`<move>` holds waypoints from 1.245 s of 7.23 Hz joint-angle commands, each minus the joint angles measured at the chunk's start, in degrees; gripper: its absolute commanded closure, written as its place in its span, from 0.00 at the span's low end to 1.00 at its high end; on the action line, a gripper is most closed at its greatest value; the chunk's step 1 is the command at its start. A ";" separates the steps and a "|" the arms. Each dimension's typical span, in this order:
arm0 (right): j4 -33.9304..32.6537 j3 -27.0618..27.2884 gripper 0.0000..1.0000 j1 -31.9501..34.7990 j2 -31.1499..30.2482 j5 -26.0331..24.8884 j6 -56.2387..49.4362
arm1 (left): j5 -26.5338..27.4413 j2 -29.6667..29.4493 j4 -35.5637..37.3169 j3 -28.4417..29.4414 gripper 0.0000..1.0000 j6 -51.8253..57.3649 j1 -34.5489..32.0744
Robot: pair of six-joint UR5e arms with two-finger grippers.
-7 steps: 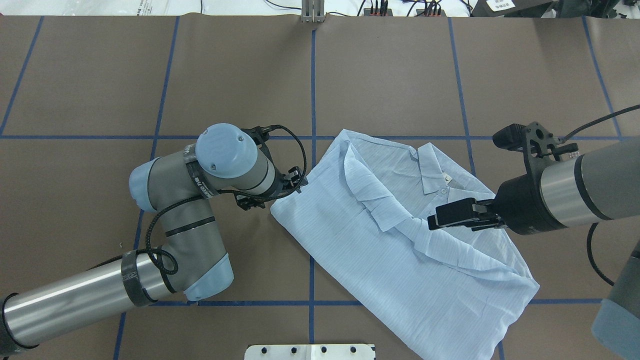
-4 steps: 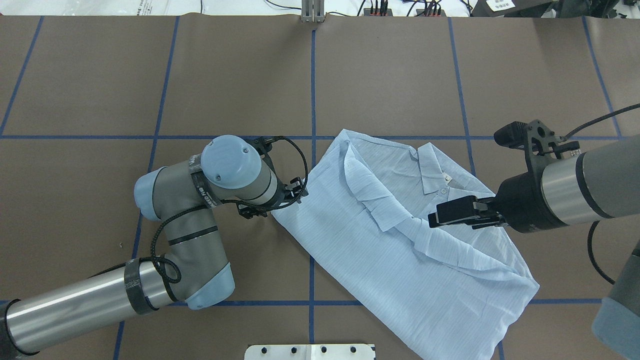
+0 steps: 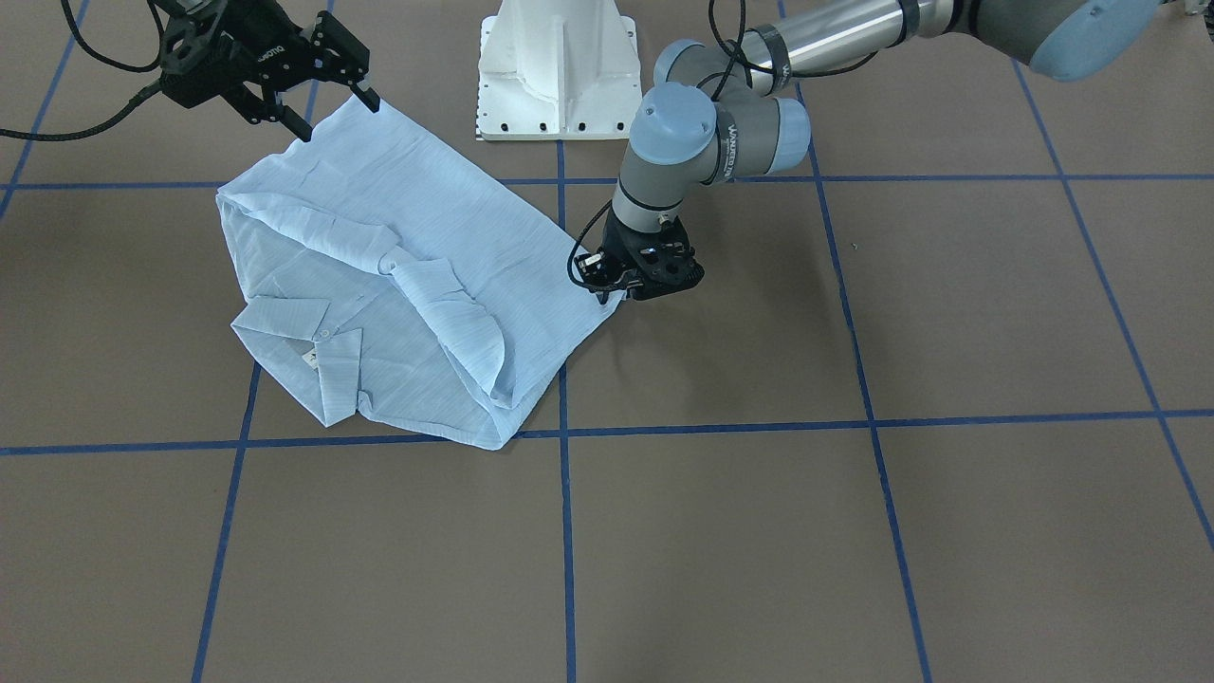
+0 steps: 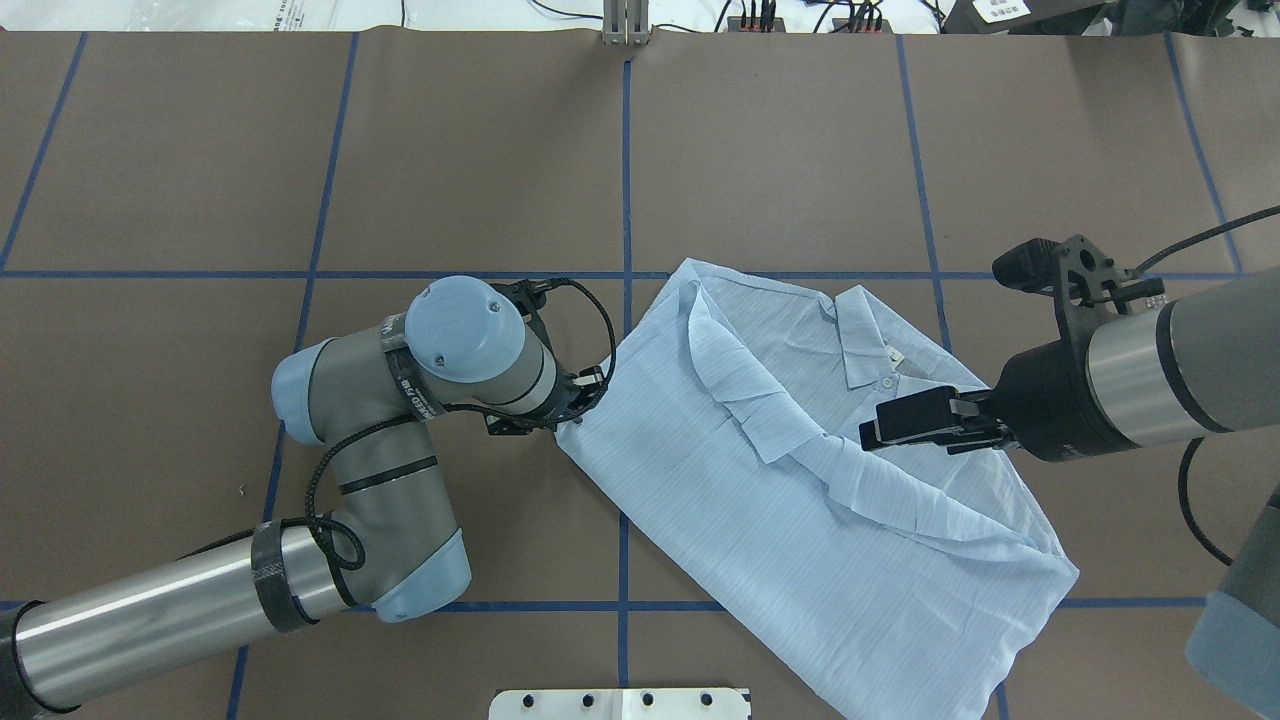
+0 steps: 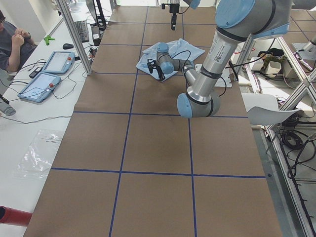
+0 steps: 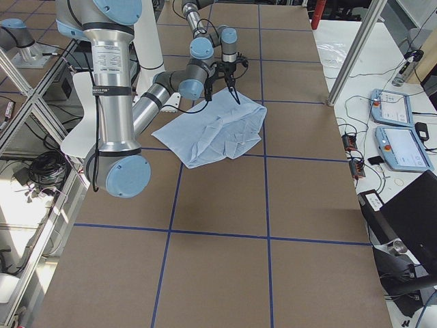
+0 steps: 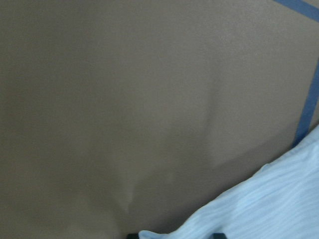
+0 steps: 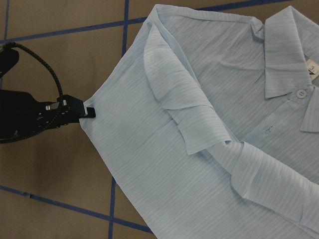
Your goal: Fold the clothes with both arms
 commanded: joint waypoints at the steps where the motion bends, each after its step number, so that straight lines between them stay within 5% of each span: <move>1: 0.00 0.08 0.00 0.65 -0.09 0.09 0.00 | -0.26 -0.07 0.28 -0.33 1.00 0.15 -0.08; 6: 0.00 -0.36 0.00 1.36 0.08 0.00 0.00 | 0.35 -0.51 0.90 1.23 1.00 0.76 -9.72; 9: 0.00 -0.98 0.00 2.06 1.13 0.00 -0.09 | 1.93 -10.03 -0.41 16.64 1.00 12.34 -18.16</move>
